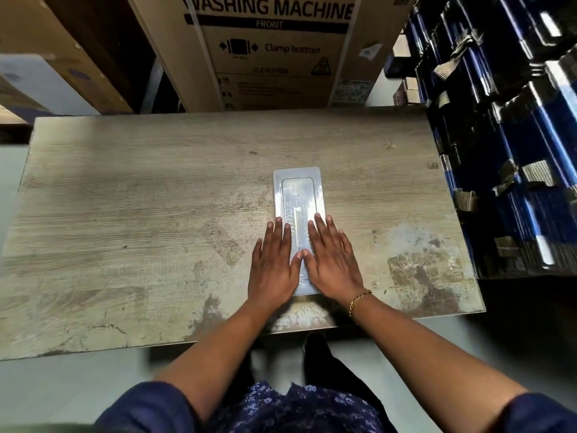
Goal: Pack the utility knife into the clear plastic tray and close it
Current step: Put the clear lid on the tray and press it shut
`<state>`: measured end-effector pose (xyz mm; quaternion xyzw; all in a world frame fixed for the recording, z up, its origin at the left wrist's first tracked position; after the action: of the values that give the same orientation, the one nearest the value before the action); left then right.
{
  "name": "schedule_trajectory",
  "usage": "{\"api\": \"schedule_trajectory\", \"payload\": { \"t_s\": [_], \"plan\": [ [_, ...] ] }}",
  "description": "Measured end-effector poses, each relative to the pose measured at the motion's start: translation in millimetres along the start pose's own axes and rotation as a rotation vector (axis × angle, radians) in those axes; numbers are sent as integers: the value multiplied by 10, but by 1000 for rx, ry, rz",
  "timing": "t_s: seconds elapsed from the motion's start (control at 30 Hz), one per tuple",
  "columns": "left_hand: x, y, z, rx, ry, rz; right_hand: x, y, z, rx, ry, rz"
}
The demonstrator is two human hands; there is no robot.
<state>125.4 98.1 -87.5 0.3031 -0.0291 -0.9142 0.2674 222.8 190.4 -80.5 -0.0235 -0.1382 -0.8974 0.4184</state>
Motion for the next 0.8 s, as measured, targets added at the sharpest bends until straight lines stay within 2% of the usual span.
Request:
{"api": "schedule_trajectory", "payload": {
  "t_s": [0.53, 0.8],
  "plan": [
    [29, -52, 14, -21, -36, -35, -21, -35, 26, -5, -26, -11],
    [10, -699, 265, -29, -73, -42, -78, -686, 252, -40, 14, 6]
  ]
}}
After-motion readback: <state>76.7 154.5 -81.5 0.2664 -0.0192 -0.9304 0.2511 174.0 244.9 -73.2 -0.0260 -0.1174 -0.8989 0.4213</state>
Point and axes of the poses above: each hand's wrist, its own y-axis away from the middle knuckle, its own z-axis out of the back of the hand, x = y × z, the point moved 7 cm from there along -y, towards the middle knuckle, and after that the axes turned 8 degrees about y, right-handed, at the moved point
